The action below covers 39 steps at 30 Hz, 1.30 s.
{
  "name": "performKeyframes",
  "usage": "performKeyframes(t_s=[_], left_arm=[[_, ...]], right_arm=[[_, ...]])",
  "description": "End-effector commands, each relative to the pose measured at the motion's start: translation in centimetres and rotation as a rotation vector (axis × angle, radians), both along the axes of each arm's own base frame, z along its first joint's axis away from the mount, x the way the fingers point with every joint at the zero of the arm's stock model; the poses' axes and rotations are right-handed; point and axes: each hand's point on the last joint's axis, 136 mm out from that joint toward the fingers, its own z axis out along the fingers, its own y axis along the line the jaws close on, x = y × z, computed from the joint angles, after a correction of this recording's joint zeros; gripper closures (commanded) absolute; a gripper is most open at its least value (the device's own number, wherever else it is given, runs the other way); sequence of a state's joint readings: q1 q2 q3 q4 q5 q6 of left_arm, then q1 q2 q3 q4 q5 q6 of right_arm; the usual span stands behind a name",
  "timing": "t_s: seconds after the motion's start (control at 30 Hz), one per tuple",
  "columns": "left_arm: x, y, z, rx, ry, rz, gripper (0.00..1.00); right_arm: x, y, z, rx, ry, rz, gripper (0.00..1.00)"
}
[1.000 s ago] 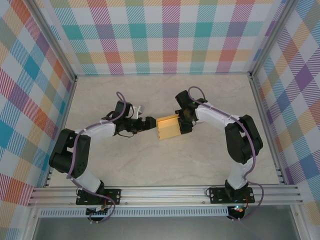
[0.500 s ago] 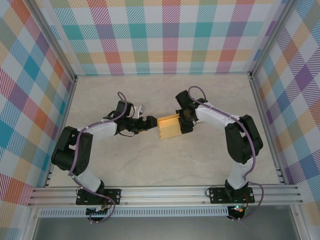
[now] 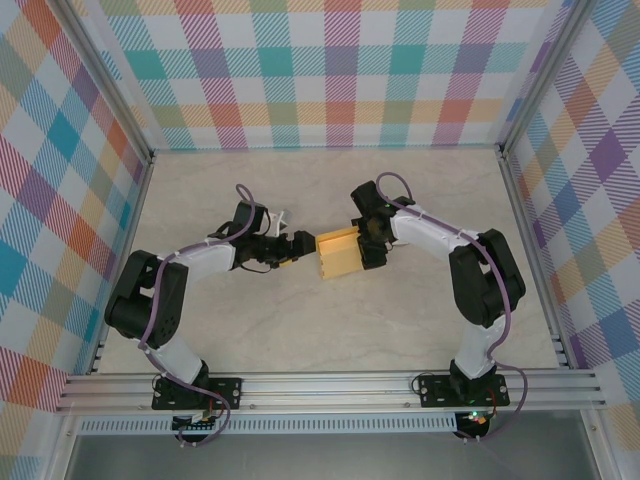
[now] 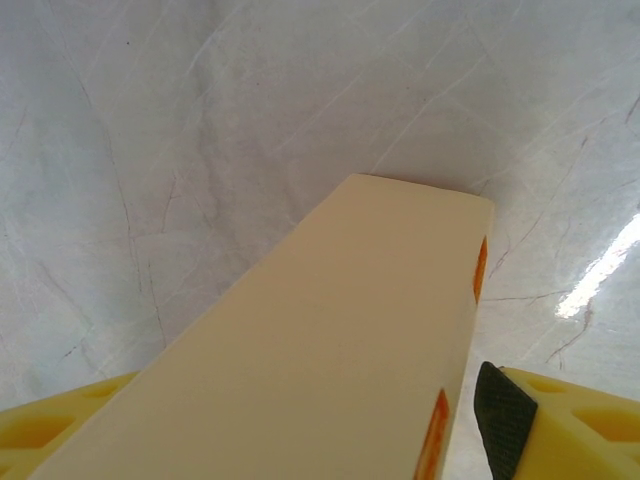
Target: Fold the paper box
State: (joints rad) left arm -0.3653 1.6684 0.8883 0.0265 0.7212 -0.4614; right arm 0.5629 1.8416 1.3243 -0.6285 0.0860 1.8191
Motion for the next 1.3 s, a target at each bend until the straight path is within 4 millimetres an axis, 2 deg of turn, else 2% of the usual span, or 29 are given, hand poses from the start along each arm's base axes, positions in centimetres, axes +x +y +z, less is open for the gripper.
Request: performKeyframes(t_s=[0.0,0.27,0.4,0.53,0.67,0.83,1.27], left_arm=[[0.0,-1.7,1.1,-0.024,-0.053,-0.056,0.03],[0.1,-1.6,1.0,-0.019,-0.054,-0.058,0.03],[0.3,-1.9,1.9,-0.038,-0.066,-0.058,0.03],[0.7,-2.3,3.2,-0.071,-0.076,-0.052,0.02],[1.1,-2.5,3.6,-0.096,-0.07,-0.042,0.02],[1.3,-2.7,3.2,-0.115,-0.043,-0.026,0.02],[2.0,-2.9,2.9,-0.134,-0.005,0.015,0.02]], right_arm=[[-2.6,1.0,-1.4,0.006,0.121,0.056,0.17],[-2.2,0.8,-1.0,0.025,0.106,0.045,0.12],[-2.0,1.0,-0.6,0.036,0.087,0.052,0.11],[-2.0,1.0,-1.1,0.039,0.085,0.05,0.12],[-2.3,1.1,-1.9,0.044,0.099,0.058,0.12],[-2.6,1.0,-2.8,0.045,0.107,0.057,0.11],[-2.3,1.4,-3.2,0.053,0.098,0.076,0.09]])
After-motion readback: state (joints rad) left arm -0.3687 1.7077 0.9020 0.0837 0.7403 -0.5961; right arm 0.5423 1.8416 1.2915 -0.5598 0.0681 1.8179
